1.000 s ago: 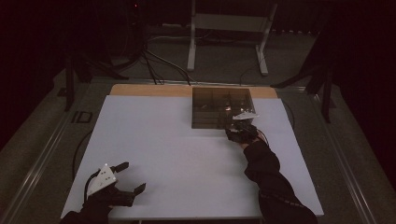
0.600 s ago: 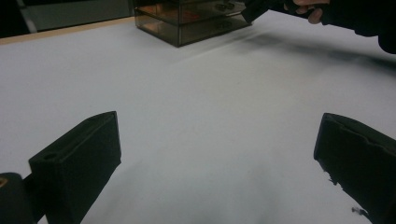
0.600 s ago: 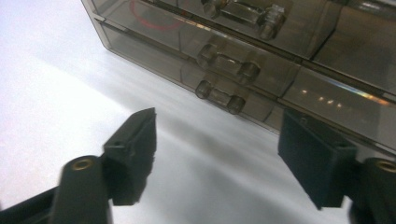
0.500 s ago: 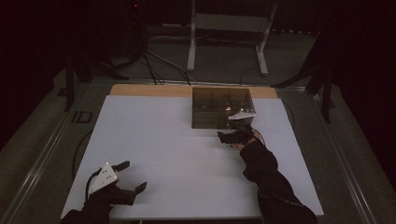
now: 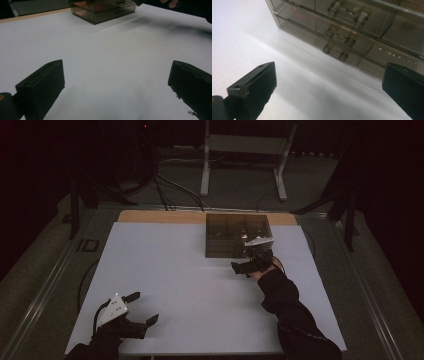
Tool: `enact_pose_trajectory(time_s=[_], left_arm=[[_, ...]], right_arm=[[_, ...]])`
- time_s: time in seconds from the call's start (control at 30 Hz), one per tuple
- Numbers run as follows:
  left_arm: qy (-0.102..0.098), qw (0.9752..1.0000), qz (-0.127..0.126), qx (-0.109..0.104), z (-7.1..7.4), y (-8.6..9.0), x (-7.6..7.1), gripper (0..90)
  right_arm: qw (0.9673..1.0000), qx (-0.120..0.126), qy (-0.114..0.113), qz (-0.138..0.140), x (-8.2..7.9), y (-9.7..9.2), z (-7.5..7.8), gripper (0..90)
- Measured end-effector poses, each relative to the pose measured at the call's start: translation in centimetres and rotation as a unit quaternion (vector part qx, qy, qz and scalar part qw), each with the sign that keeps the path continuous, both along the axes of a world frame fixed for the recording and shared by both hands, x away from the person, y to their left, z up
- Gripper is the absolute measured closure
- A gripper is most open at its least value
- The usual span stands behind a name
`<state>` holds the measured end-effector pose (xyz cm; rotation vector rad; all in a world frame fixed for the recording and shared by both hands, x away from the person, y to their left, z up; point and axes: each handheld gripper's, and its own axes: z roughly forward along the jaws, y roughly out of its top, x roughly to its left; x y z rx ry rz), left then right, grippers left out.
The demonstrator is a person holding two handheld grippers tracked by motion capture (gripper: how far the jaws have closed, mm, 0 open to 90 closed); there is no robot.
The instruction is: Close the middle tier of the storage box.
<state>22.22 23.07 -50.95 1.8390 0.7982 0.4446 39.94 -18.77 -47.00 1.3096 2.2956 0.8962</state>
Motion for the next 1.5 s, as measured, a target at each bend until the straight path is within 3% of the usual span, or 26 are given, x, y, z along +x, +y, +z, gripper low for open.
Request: enact_pose_trajectory(time_s=[0.3, 0.73, 1.5], left_arm=[[-0.002, 1.0000, 0.007, -0.002, 0.0, 0.5, -0.5, 2.2], [-0.004, 1.0000, 0.001, -0.003, 0.1, 0.5, -0.6, 2.2], [-0.001, 1.0000, 0.001, -0.006, 0.1, 0.5, -0.6, 2.2]], right_arm=[[0.9993, 0.020, -0.022, 0.021, -0.2, 0.8, 1.0, 0.2], [0.9955, 0.030, -0.033, 0.084, -1.7, 2.2, 1.7, 0.3], [0.9901, 0.043, -0.037, 0.128, -4.3, 0.7, 0.0, 0.3]])
